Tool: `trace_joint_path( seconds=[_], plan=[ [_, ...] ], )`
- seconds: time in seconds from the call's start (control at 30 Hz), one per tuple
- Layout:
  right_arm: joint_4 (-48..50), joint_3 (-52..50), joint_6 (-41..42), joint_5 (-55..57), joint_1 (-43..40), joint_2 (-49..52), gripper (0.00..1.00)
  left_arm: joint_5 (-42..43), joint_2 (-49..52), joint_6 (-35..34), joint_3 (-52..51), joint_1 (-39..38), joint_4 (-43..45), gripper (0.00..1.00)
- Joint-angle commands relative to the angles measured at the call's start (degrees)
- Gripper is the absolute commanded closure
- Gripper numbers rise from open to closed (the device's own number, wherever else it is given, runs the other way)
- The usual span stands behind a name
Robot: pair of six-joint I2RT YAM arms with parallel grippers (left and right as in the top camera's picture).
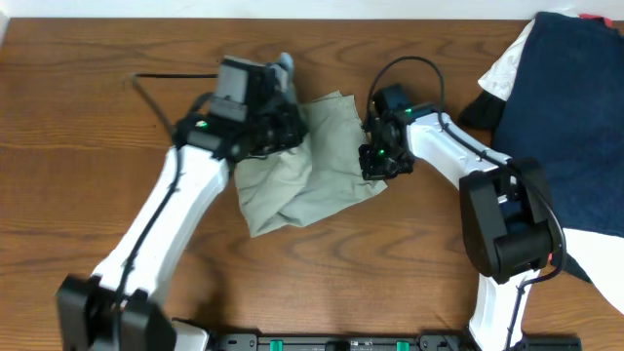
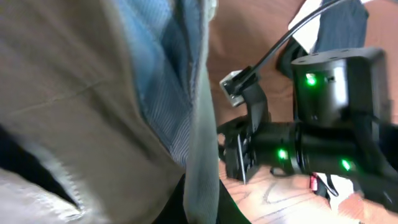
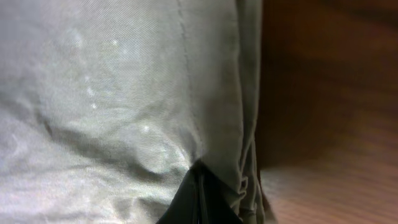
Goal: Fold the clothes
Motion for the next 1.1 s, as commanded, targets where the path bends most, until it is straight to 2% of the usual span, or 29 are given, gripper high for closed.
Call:
trace_joint_path(
  seconds=[0.0, 0.13, 0.23, 0.33, 0.53, 0.7, 0.87, 1.07],
  plan=[
    [-1.2, -1.3, 1.5, -0.4, 0.9, 3.5, 0.99, 0.9, 3.2, -3.5, 0.9, -1.7, 3.1, 0.94],
    [-2.3, -1.2, 2.8, -0.4, 0.7, 3.5, 0.99, 0.9, 5.9, -4.2, 0.9, -3.2, 8.4, 0.92],
    [-4.8, -0.9, 2.8, -0.4, -0.2, 2.9, 0.96, 2.0, 5.9, -4.5, 0.9, -3.4, 8.6, 0.75],
    [-7.5, 0.9, 2.7, 0.5, -2.4, 2.2, 0.9, 5.9, 5.6, -4.5, 0.9, -2.8, 8.6, 0.68],
    [-14.8, 9.0, 2.8, 1.4, -9.5, -2.0, 0.87, 7.5, 4.5, -2.5, 0.9, 2.1, 8.2, 0.67],
    [-19.2, 16.7, 0.9, -4.0, -13.4, -6.5, 0.88, 0.7, 4.6, -1.2, 0.9, 7.6, 8.2, 0.68],
    [-16.9, 17.6, -5.7, -15.0, -11.1, -9.5, 0.9, -10.4, 6.6, -0.4, 0.9, 9.3, 8.2, 0.67],
    [-16.9, 15.8, -6.0, -12.3, -3.8, -7.1, 0.91, -13.2, 12.7, 0.3, 0.9, 9.3, 11.1, 0.67]
  ],
)
